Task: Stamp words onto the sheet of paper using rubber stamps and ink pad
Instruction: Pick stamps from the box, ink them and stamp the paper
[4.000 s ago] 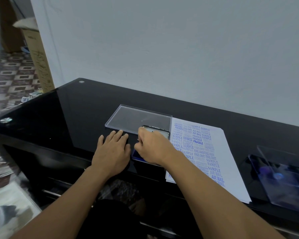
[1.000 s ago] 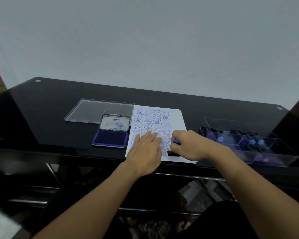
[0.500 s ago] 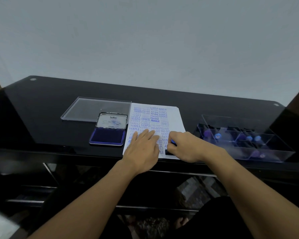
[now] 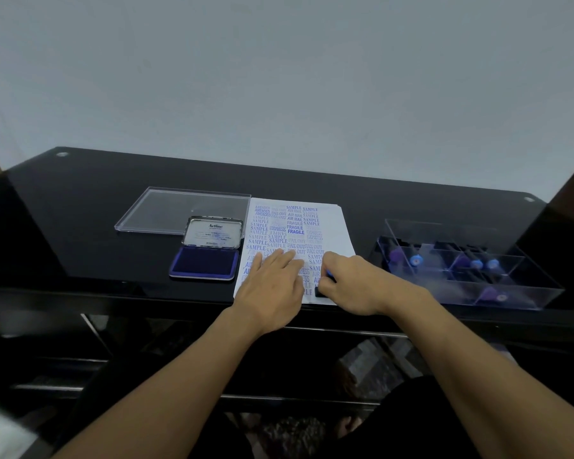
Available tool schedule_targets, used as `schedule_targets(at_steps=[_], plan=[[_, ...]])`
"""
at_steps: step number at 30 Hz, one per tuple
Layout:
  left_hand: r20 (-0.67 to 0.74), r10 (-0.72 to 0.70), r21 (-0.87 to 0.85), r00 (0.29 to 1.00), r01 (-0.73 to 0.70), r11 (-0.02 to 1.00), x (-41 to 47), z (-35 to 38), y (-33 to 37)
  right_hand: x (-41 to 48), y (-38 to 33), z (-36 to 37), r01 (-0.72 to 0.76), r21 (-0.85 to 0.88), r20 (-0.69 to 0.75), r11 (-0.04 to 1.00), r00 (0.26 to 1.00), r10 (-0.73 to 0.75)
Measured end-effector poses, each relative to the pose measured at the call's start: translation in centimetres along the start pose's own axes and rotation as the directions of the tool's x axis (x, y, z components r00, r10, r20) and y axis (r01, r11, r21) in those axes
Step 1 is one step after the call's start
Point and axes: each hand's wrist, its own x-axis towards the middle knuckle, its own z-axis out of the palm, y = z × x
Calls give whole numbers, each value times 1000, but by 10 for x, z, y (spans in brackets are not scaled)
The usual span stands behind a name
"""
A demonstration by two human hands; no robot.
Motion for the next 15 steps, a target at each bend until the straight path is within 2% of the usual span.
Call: schedule_targets(at_steps=[15], plan=[[-3,2,20,1000,-2,1000,0,1,-1,1,3,4,11,22,-18,1000,1000,-10]])
